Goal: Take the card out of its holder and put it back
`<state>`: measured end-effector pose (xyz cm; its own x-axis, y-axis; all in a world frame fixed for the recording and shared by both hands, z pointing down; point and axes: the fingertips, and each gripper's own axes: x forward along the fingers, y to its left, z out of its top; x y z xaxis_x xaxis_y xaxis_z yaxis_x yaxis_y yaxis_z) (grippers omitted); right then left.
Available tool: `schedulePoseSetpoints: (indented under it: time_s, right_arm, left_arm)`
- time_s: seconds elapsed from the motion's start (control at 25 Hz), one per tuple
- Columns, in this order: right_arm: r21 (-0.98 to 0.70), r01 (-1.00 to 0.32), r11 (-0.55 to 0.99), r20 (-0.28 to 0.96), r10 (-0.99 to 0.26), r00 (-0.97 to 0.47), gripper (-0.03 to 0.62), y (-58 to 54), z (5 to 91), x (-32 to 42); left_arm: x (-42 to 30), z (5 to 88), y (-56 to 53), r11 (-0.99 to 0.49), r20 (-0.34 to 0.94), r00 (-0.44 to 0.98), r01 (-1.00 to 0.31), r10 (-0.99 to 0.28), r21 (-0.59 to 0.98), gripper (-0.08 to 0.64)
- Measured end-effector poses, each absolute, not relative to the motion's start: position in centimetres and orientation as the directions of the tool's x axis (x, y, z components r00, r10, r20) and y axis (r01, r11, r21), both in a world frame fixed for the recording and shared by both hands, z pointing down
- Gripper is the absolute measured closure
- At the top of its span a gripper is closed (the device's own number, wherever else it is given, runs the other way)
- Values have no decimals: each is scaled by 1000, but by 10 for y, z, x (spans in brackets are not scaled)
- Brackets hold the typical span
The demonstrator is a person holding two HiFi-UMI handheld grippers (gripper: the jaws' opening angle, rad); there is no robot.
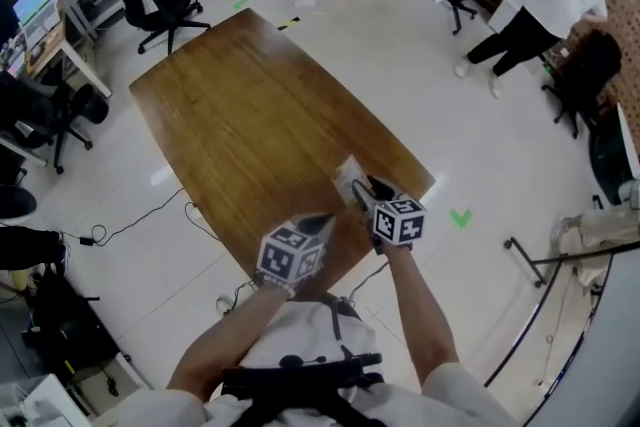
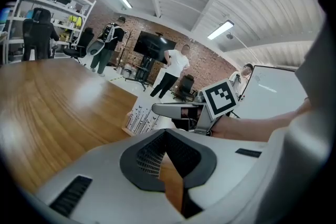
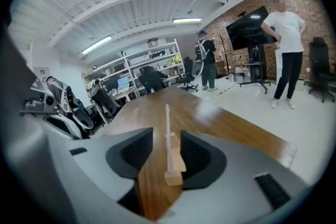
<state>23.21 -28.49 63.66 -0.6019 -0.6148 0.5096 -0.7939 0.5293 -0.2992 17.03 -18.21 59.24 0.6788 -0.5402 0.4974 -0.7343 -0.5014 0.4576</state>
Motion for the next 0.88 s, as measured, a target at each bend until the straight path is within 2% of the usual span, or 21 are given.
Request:
schedulePoseSetpoints:
  time_s: [0.4, 0.56, 0.64, 0.88]
  right_arm:
    - [-287, -763, 579, 524, -572, -631, 518, -299, 655, 213]
    - [-287, -760, 583, 516, -574, -636, 520, -302, 655, 210]
    - [-283, -757, 589, 514, -573, -638, 548, -302, 655, 208]
    - [-263, -757, 598, 515, -577, -634, 574, -306, 657, 207]
  left_arm:
    - [156, 606, -189, -435, 509, 645, -762, -570, 479, 569]
    - [156, 605, -192, -435, 507, 647, -761, -570, 481, 569]
    - [156, 605, -193, -437, 507, 648, -760, -569, 480, 569]
    - [152, 613, -195, -429, 517, 645, -762, -563, 485, 569]
